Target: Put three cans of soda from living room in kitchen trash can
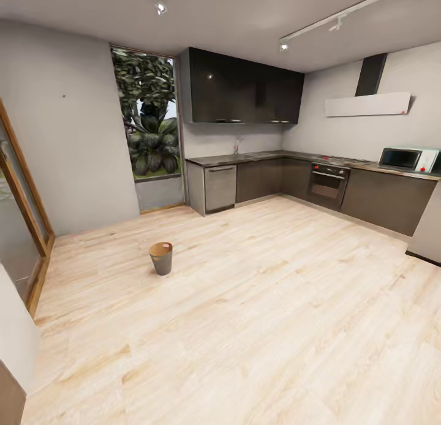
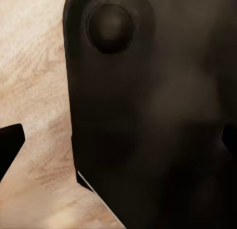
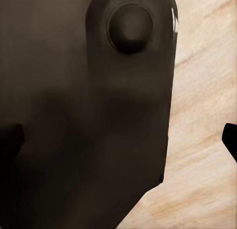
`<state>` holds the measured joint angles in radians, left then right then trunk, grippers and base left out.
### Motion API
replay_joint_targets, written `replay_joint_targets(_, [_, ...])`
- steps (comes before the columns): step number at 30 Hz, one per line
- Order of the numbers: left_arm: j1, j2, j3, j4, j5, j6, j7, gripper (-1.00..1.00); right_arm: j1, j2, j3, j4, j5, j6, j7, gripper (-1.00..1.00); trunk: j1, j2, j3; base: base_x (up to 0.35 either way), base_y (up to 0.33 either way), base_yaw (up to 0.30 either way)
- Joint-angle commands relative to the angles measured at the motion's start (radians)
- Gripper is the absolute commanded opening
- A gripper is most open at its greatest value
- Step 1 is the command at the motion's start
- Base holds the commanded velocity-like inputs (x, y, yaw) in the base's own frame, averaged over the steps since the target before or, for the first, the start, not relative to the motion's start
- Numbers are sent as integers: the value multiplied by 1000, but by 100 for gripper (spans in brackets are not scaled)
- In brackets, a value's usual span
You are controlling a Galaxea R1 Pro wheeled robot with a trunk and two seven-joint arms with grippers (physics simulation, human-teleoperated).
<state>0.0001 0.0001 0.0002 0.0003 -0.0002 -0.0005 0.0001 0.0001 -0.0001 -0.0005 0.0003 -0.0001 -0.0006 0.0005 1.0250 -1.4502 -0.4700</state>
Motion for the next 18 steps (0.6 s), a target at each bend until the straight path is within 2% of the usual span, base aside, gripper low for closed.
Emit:
replay_joint_targets(1, [6, 6, 3, 5, -1, -5, 1, 100, 6, -6, -5, 6, -1, -5, 5, 100, 0, 0, 0, 0, 0, 0])
replay_joint_targets(3, [17, 14, 4, 17, -1, -16, 1, 100, 17, -12, -17, 17, -1, -16, 5, 100, 0, 0, 0, 0, 0, 0])
replay_joint_targets(7, [19, 14, 4, 27, -1, -26, 1, 100, 28, -12, -36, 40, -1, -39, 5, 100, 0, 0, 0, 0, 0, 0])
replay_joint_targets(18, [19, 14, 4, 27, -1, -26, 1, 100, 28, -12, -36, 52, -1, -47, 5, 100, 0, 0, 0, 0, 0, 0])
